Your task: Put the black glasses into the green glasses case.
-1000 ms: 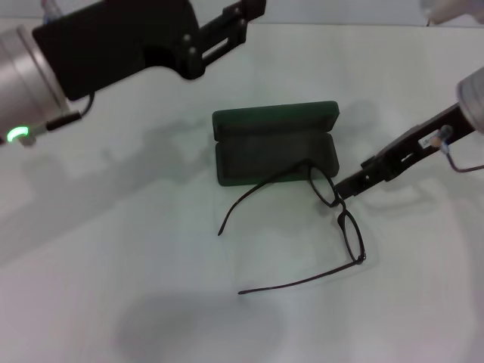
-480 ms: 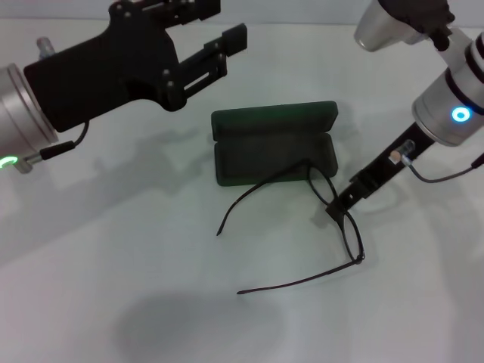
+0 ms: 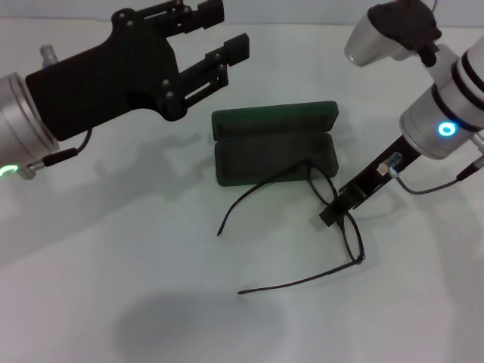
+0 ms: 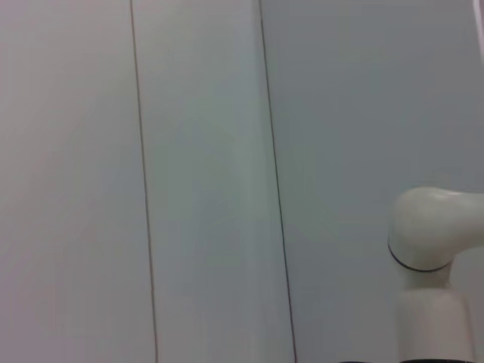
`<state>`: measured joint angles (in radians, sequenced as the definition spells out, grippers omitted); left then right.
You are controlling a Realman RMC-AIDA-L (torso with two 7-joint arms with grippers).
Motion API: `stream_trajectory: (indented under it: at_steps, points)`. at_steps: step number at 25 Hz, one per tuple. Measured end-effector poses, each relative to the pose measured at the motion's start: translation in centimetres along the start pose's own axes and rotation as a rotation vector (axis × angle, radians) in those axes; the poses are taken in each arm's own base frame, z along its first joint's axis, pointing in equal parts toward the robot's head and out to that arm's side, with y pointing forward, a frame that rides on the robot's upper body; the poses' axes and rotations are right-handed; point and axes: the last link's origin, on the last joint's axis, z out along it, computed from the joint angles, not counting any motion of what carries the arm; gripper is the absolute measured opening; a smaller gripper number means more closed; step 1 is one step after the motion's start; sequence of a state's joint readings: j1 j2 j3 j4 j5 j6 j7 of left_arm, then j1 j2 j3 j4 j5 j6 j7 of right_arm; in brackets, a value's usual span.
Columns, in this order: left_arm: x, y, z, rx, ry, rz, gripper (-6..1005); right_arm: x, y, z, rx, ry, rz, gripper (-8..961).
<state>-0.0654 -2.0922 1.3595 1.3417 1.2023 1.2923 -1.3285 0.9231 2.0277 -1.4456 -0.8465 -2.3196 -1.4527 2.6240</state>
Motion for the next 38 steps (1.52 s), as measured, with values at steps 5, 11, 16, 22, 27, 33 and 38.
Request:
stream_trajectory:
  at_steps: [5, 11, 16, 22, 27, 33, 38]
  points:
    - [0.0, -0.1, -0.4, 0.002, 0.013, -0.012, 467, 0.1, 0.4, 0.3, -0.005, 0.003, -0.056, 451]
    - [-0.1, -0.1, -0.4, -0.001, 0.014, -0.017, 465, 0.5, 0.4, 0.4, -0.006, -0.005, -0.108, 334]
    - [-0.1, -0.1, -0.4, -0.001, 0.021, -0.019, 464, 0.8, 0.7, 0.2, -0.004, -0.025, -0.165, 117]
    - [0.3, -0.2, -0.9, -0.001, 0.052, -0.029, 463, 1.1, 1.1, -0.3, -0.042, -0.089, -0.219, 63]
    - [0.3, -0.4, -1.6, 0.007, 0.089, -0.059, 461, 2.6, 0.3, -1.9, -0.109, -0.222, -0.246, 63]
    - [-0.3, 0.1, -1.9, -0.05, 0.114, -0.103, 460, 6.2, -0.9, -3.8, -0.203, -0.409, -0.291, 62]
    - [-1.2, 1.2, -0.9, -0.197, 0.135, -0.169, 334, 8.8, -1.8, -5.6, -0.237, -0.595, -0.331, 62]
